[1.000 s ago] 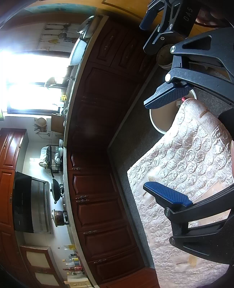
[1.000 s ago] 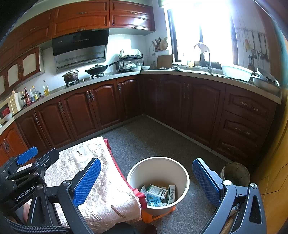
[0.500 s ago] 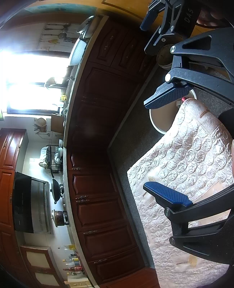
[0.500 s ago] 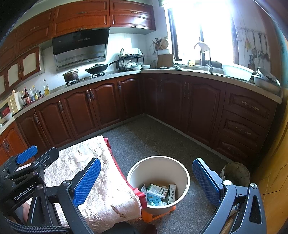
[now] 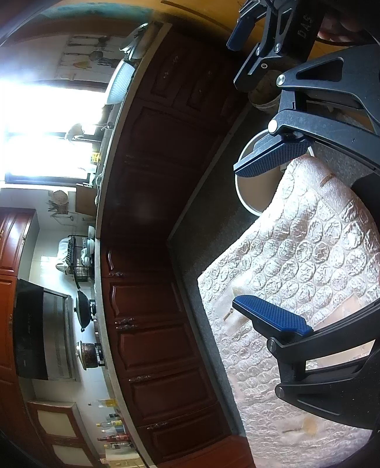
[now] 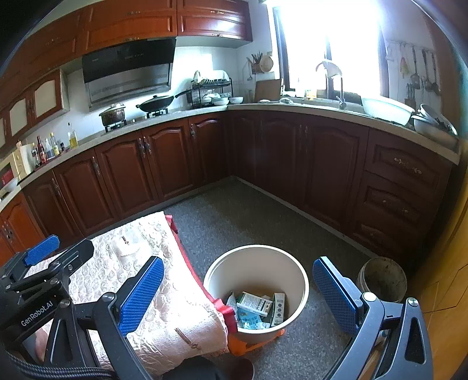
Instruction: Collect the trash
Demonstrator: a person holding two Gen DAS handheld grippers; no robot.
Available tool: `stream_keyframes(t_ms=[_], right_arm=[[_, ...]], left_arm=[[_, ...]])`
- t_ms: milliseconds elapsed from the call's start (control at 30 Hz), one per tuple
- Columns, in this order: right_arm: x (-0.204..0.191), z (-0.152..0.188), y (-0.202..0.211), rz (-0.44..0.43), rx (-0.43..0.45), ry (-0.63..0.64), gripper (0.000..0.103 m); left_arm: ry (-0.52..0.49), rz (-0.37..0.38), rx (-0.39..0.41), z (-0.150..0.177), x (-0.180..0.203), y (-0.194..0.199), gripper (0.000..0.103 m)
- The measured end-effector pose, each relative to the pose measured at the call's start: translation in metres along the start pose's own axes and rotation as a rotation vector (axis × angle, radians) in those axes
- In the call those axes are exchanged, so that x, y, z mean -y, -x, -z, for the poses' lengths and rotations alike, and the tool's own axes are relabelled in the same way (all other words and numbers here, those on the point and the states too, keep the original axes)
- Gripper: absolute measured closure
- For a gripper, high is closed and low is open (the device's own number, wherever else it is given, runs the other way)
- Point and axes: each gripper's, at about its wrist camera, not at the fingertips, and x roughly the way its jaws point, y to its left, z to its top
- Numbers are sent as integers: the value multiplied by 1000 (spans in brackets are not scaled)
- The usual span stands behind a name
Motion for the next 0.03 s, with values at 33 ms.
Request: stream_keyframes(t_ms=[33], right_arm=[[-1,0,-2,0,-3,2,2]], left_arm=[[3,-1,-3,1,-2,-1,21]])
